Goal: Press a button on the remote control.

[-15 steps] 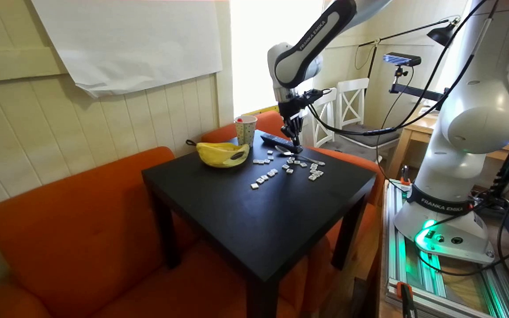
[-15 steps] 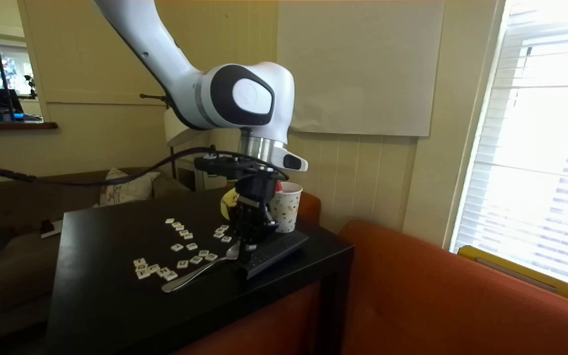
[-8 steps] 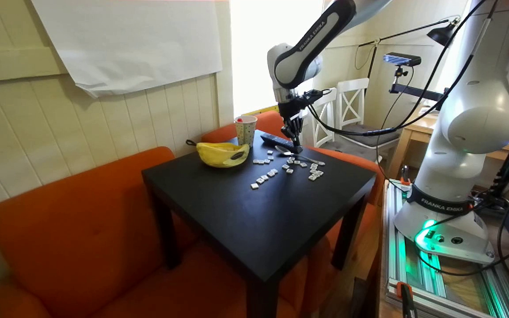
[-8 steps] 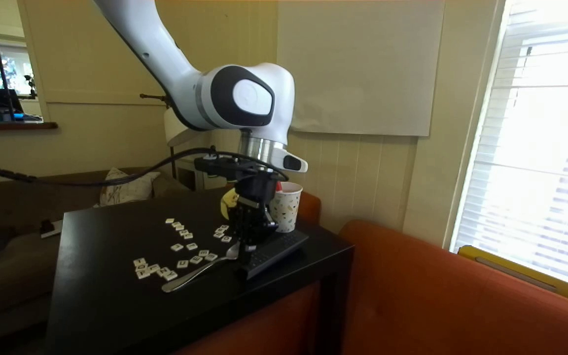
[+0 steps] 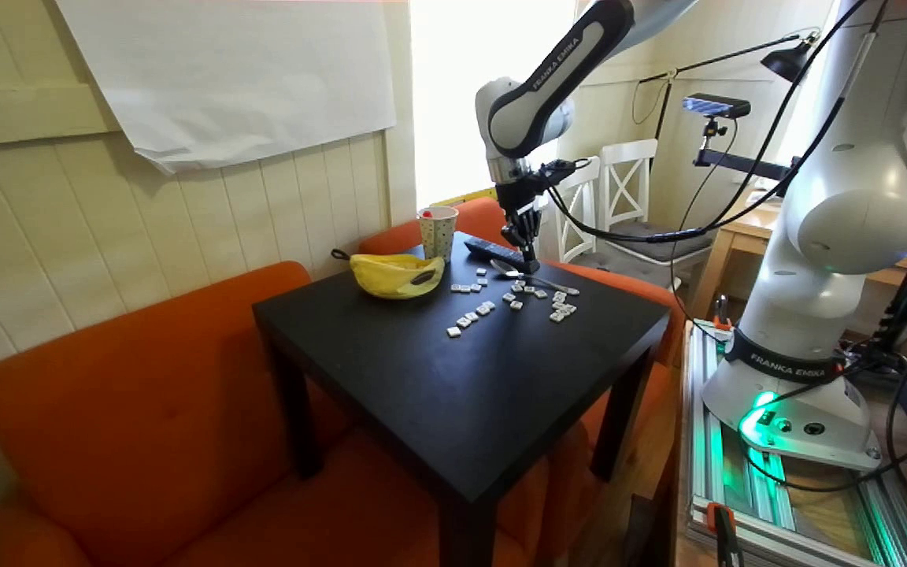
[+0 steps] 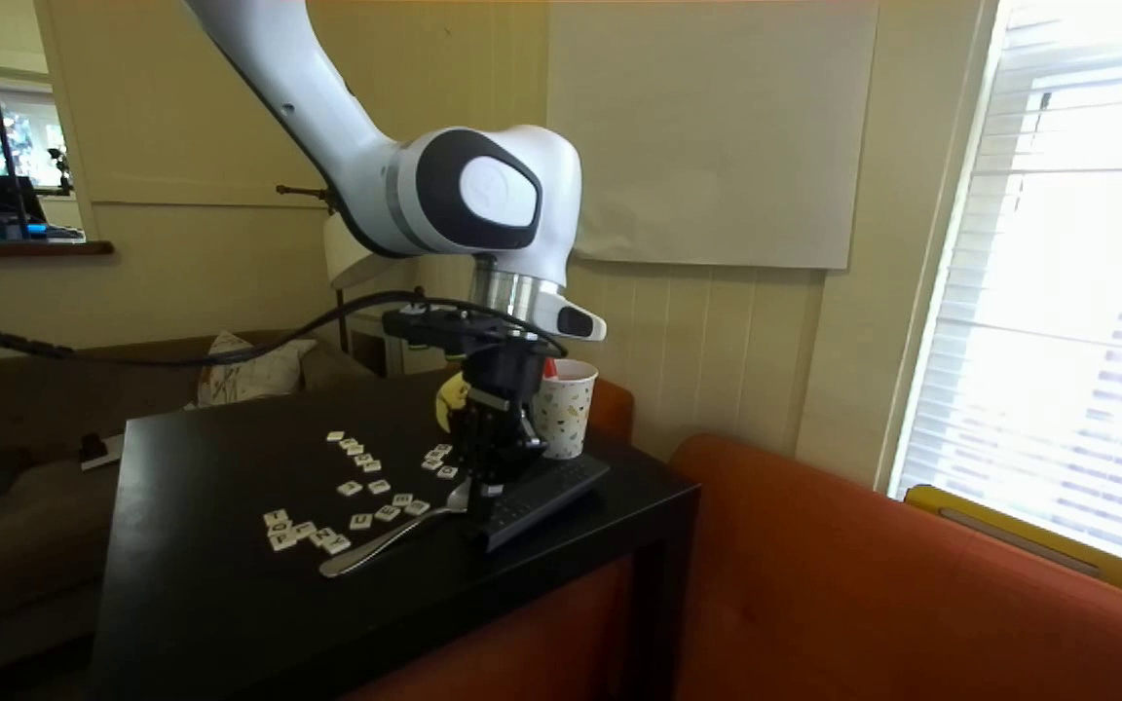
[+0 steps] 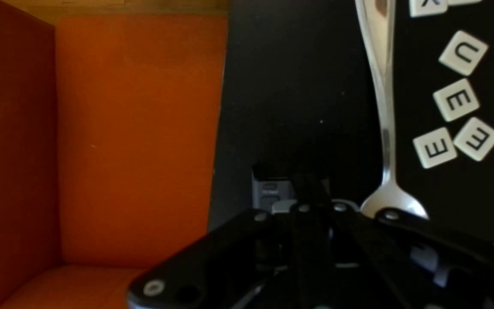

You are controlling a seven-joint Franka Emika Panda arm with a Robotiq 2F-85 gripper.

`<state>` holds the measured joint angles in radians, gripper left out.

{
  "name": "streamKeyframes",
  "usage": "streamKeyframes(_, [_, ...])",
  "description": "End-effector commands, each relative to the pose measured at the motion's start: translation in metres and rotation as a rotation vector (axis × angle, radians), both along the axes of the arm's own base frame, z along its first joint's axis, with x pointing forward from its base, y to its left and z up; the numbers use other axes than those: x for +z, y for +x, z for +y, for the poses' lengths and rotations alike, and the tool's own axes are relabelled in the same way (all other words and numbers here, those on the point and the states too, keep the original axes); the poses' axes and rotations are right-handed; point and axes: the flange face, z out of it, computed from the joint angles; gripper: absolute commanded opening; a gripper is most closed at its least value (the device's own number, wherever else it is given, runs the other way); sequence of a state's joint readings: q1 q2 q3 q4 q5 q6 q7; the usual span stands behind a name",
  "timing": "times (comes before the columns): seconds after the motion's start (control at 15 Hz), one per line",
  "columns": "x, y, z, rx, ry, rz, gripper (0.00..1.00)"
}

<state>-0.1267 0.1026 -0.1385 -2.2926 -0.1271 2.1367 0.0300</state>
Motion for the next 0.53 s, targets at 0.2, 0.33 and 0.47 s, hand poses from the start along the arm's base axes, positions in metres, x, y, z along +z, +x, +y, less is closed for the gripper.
streamKeyframes(0.2, [0.0036, 0.0037, 0.0036, -0.013, 0.001, 0.005, 0.00])
streamKeyframes(0.33, [0.0038, 0.0040, 0.0045, -0.011, 0.000, 0.005, 0.00])
streamKeyframes(0.47, [0.0040, 0.0038, 0.0051, -0.011, 0.001, 0.007, 0.00])
